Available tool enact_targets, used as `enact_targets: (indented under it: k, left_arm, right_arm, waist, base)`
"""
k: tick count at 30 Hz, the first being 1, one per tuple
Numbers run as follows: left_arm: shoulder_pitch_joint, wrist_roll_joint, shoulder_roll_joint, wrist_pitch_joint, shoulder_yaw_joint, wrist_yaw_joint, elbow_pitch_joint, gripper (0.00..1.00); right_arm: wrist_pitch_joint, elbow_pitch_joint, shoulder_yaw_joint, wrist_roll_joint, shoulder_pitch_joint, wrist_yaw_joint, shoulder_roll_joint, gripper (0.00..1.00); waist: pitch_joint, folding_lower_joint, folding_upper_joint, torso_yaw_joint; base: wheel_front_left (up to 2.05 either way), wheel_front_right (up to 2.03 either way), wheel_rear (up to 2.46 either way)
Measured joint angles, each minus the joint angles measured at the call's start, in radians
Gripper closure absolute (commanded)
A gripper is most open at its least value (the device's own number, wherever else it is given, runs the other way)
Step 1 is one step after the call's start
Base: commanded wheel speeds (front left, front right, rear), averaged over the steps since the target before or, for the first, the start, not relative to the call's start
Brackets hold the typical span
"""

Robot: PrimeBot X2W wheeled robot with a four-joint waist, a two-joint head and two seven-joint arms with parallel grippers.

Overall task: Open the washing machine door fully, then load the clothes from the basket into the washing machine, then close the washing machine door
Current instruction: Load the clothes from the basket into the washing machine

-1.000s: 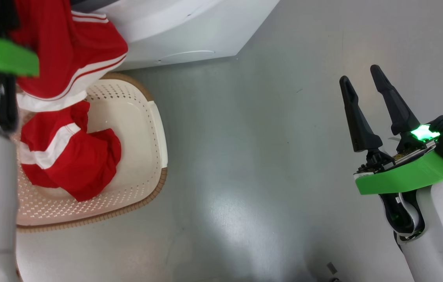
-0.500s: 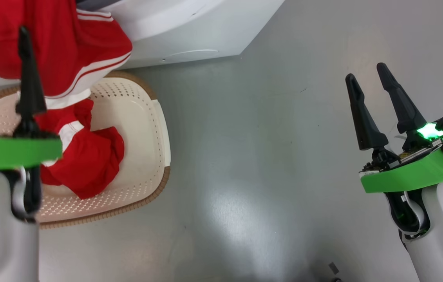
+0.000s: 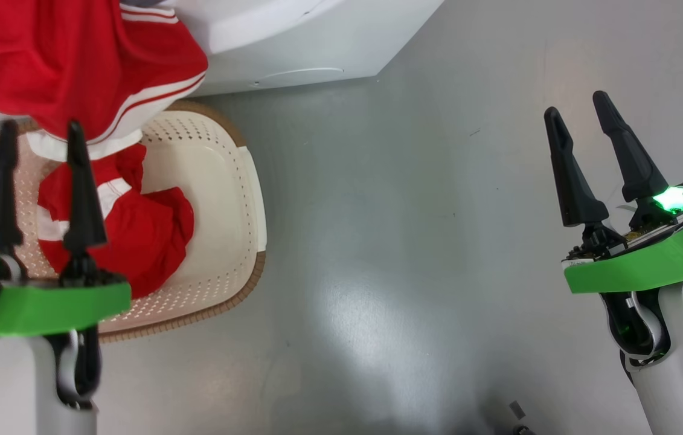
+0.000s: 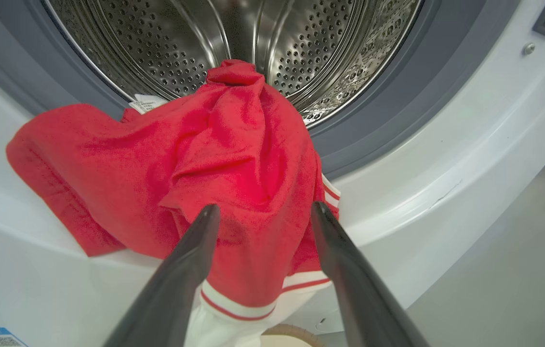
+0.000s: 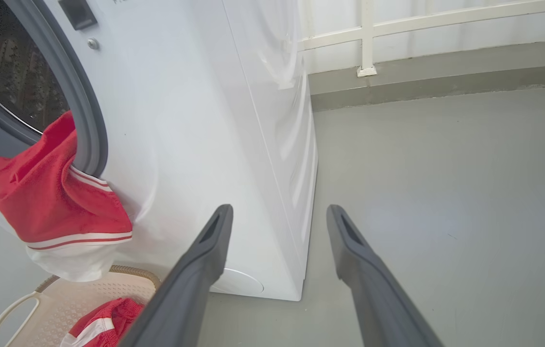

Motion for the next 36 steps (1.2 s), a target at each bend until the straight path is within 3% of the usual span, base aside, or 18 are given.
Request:
enact_targets:
  k: [10, 26, 36]
  left_arm:
    - [0.076, 0.014, -0.036, 0.000, 0.015, -0.017, -0.006, 0.00]
    - [0.077, 0.036, -0.048, 0.000, 0.016, -0.025, 0.023, 0.00]
    - [0.034, 0.036, -0.051, 0.000, 0.005, -0.026, 0.114, 0.00]
  right_arm:
    - [0.000, 0.000, -0.010, 0.000, 0.000, 0.000, 0.001, 0.00]
    - [0.000, 0.000, -0.009, 0.000, 0.000, 0.000, 0.001, 0.00]
    - [0.000, 0.001, -0.009, 0.000, 0.000, 0.000, 0.002, 0.00]
  waist:
    - [0.003, 0.0000, 0.0000, 0.007]
    - [-0.001, 0.0000, 0.0000, 0.009]
    - [0.000, 0.0000, 0.0000, 0.012]
  base:
    - [0.00, 0.00, 0.00]
    - [0.00, 0.00, 0.00]
    - [0.00, 0.00, 0.00]
